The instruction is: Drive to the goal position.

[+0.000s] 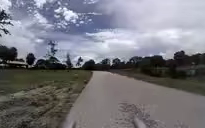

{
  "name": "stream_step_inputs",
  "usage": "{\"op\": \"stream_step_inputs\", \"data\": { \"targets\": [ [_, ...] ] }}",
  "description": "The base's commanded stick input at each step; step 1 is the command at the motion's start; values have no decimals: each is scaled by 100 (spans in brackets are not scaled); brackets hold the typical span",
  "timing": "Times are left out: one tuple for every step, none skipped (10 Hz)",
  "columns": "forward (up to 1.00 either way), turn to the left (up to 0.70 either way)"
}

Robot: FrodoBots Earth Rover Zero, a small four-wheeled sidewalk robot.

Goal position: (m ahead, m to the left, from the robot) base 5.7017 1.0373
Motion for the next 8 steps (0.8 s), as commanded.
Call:
{"op": "stream_step_inputs", "data": {
  "targets": [
    [85,0],
    [85,0],
    [85,0],
    [85,0],
    [85,0],
    [85,0],
    [85,0],
    [85,0]
  ]
}}
